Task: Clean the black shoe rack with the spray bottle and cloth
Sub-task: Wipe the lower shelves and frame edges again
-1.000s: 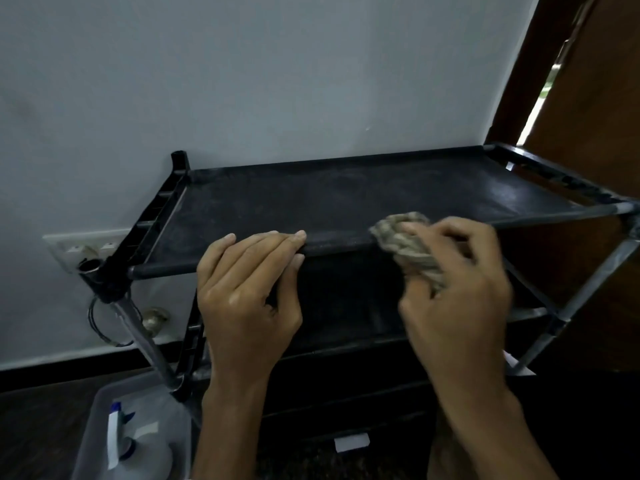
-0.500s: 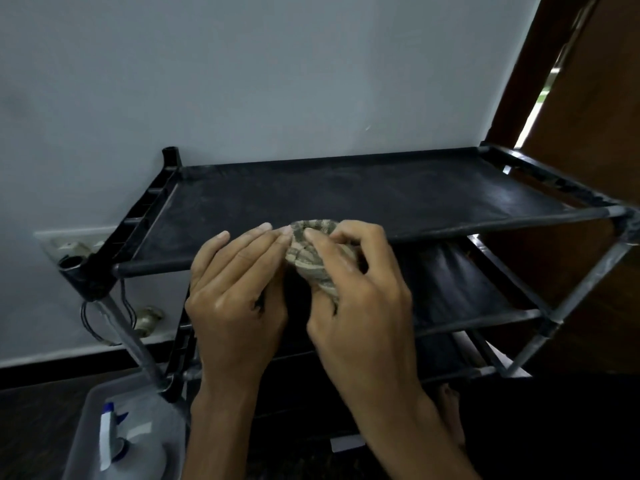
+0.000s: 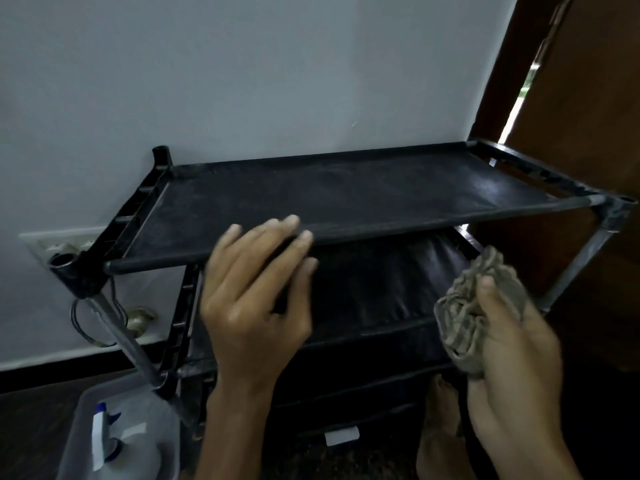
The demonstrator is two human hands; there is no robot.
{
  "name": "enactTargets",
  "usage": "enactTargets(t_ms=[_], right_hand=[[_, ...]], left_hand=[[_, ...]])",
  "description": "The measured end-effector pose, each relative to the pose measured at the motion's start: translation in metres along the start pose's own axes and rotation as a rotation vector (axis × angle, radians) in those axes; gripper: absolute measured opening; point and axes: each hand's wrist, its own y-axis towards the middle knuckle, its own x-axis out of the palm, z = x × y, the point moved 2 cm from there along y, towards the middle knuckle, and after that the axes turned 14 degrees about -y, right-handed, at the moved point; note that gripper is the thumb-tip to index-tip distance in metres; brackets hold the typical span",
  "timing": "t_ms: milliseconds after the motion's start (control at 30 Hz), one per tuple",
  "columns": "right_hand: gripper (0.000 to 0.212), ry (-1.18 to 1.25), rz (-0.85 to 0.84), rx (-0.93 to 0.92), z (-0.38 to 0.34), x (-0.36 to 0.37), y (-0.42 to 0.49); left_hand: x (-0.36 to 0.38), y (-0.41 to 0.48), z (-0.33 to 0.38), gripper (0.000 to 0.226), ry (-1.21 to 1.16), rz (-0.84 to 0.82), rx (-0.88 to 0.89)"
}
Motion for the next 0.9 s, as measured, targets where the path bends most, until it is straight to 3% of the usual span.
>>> enactTargets(t_ms=[67, 133, 233, 333, 400, 500, 600, 667, 767, 833, 900], right_hand=[[0.029, 0.281, -0.178, 0.244, 0.004, 0.004, -0.006], [0.026, 0.409, -0.285, 0.398, 0.005, 0.006, -0.008], [0.051, 0.440, -0.322, 0.461, 0.012, 0.006, -0.007], [0.055, 0.392, -0.275, 0.402, 0.016, 0.003, -0.008], [0.043, 0.283, -0.281, 0.326, 0.018, 0.003, -0.009], [0.040, 0.063, -0.464, 0.198, 0.024, 0.005, -0.012], [0.036, -0.254, -0.526, -0.068, 0.025, 0.000, -0.012], [0.036, -0.569, -0.480, -0.342, 0.024, -0.004, -0.008], [0.046, -1.037, -0.170, -0.767, 0.022, -0.011, -0.003], [0.058, -1.016, -0.095, -0.873, 0.017, -0.009, -0.004], [0.069, -0.925, -0.231, -0.952, 0.014, -0.002, -0.008]], left_hand=[[0.014, -0.003, 0.018, 0.010, -0.192, -0.116, 0.029], [0.029, -0.011, 0.030, 0.013, -0.387, -0.305, -0.038], [0.043, -0.025, 0.032, 0.038, -0.525, -0.553, -0.232], [0.052, -0.034, 0.029, 0.058, -0.576, -0.623, -0.299], [0.059, -0.036, 0.030, 0.058, -0.607, -0.564, -0.326], [0.065, -0.037, 0.031, 0.050, -0.607, -0.429, -0.377], [0.065, -0.037, 0.027, 0.041, -0.610, -0.329, -0.561], [0.063, -0.037, 0.023, 0.033, -0.666, -0.262, -0.751], [0.063, -0.037, 0.022, 0.025, -0.775, -0.265, -0.951], [0.061, -0.033, 0.023, 0.024, -0.799, -0.319, -1.005], [0.058, -0.028, 0.023, 0.026, -0.816, -0.363, -1.030]])
